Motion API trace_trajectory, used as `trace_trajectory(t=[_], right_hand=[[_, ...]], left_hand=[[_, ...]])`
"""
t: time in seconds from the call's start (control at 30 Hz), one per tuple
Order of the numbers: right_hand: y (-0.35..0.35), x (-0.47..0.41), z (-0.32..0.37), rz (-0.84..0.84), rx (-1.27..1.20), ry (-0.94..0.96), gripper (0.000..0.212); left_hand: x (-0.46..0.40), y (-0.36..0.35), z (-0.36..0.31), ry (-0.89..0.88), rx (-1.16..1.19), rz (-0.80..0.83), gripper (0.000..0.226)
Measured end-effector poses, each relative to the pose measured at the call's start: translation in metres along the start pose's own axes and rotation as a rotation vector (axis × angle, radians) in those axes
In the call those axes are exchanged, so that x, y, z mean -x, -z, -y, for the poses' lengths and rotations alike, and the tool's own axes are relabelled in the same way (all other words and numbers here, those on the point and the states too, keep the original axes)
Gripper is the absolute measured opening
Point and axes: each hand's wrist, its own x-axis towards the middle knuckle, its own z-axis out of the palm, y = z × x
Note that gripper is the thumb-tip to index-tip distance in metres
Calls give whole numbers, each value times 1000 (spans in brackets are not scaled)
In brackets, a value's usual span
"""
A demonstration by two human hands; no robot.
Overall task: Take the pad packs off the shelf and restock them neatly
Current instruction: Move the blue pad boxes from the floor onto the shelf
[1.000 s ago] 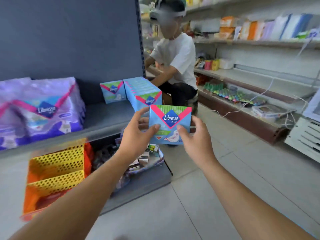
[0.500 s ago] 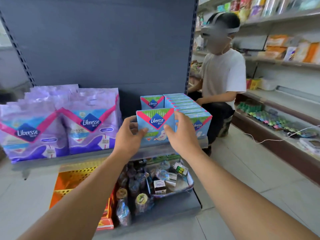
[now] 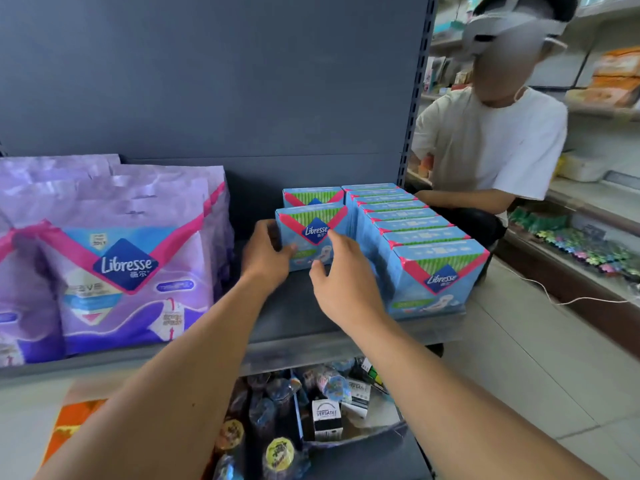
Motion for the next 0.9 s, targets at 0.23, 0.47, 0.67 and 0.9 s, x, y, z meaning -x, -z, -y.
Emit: trace_trajectory(t=[0.23,0.47,0.67,0.9], right_hand=[[-10,-10,-2,98,103,-10,53],[-14,-12,-5,151,153,-31,60],[-17,-13,-5,203,192,-24,58],[-22,-17,-5,264,267,8,49]], left_hand=[[-30,-20,5,-45,-6,-6,45],[-41,-32,12,-16,-90,-28,44],[-48,-34,14,3,-165,-41,43],[-51,-33,15,16,-192,-30,44]])
